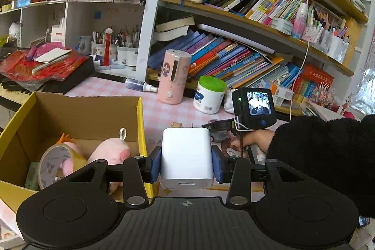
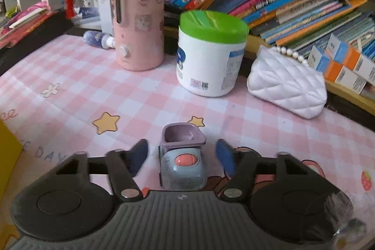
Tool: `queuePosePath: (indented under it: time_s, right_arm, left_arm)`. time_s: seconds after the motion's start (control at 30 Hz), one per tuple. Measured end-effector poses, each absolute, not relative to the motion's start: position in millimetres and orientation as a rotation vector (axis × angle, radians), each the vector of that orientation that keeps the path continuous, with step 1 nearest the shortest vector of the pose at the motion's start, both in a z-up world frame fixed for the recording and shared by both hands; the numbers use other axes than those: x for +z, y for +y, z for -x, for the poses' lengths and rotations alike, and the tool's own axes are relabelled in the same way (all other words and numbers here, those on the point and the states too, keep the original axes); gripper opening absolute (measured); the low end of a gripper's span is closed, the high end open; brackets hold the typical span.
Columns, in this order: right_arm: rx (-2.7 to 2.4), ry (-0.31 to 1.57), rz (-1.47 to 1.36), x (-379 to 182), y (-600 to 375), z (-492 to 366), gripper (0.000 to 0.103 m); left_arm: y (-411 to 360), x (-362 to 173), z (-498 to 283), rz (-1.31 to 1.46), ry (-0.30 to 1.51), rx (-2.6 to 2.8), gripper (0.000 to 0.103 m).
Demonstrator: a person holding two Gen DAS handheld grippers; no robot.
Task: Organize objects
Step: 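Lift the white charger with the left tool while the right tool grasps the grey toy car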
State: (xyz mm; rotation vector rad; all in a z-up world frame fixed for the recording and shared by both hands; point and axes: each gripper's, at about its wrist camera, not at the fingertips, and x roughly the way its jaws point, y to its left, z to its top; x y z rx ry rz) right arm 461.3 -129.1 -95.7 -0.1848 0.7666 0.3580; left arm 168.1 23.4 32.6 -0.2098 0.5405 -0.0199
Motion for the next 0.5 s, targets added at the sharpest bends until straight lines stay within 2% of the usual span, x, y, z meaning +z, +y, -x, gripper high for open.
queuePosePath:
  time_s: [0.03, 0.23, 0.5]
  right_arm:
    - [0.362, 0.786, 0.177, -98, -130, -464, 0.041]
    - [0.374, 0.750, 0.179, -90, -137, -446, 0.040]
    - [0.426, 0.721, 0.151, -44, -168, -370, 0.040]
  left_arm:
    - [24, 33, -168, 0.209, 0.540, -0.017, 0.041]
    - [21, 35, -169, 0.206, 0.531, -0.002, 0.041]
    - [0, 35, -162, 0.199, 0.523, -0.028, 0.041]
